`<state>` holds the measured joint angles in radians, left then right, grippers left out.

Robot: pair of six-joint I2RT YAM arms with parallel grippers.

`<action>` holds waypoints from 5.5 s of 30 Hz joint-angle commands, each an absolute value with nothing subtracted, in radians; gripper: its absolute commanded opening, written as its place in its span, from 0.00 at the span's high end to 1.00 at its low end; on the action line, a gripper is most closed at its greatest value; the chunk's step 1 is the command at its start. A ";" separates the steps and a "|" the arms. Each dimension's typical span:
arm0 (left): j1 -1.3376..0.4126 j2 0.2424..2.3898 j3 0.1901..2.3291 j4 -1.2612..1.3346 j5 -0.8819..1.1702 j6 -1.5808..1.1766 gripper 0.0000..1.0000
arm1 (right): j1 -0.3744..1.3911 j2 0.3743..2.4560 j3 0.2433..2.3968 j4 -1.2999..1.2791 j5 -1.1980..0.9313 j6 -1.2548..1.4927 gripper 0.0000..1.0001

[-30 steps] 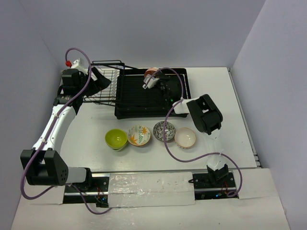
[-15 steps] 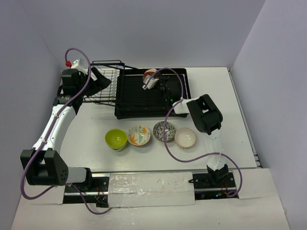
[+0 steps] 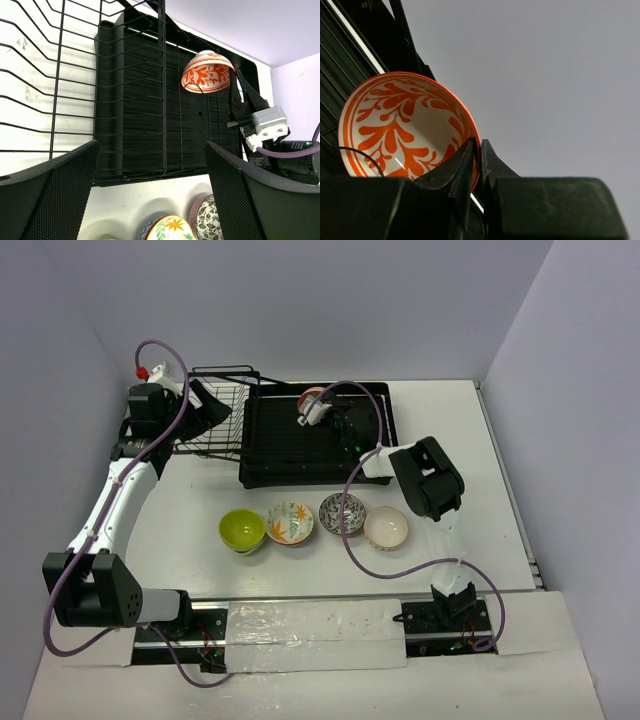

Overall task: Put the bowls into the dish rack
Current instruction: Insert the bowl into the dish rack, then pick up the bowl from the center of the board.

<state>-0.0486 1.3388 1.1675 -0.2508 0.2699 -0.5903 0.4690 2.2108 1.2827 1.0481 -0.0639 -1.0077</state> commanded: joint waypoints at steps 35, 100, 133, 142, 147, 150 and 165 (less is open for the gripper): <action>-0.034 1.296 1.198 -0.196 0.305 -0.606 0.10 | 0.497 2.060 1.249 0.933 -0.031 -0.896 0.36; 0.028 1.305 1.160 -0.195 0.225 -0.577 0.06 | 0.689 1.153 0.856 -0.285 0.212 0.330 0.48; 0.029 1.333 1.163 -0.196 0.236 -0.575 0.06 | 0.589 1.330 0.750 -0.187 0.006 0.285 0.48; 0.028 1.328 1.163 -0.195 0.244 -0.577 0.06 | 0.588 1.341 0.764 -0.202 0.017 0.291 0.49; 0.029 1.330 1.163 -0.193 0.249 -0.578 0.07 | 0.588 1.358 0.773 -0.210 0.014 0.291 0.49; 0.028 1.330 1.163 -0.195 0.247 -0.577 0.06 | 0.586 1.359 0.775 -0.212 0.029 0.293 0.50; 0.029 1.333 1.163 -0.195 0.248 -0.578 0.07 | 0.588 1.302 0.749 -0.193 0.031 0.285 0.51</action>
<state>0.0250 1.3354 1.1606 -0.2440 0.2379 -0.5808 0.5911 1.3434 0.7475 -0.2180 0.0185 0.2939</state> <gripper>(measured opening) 0.934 0.495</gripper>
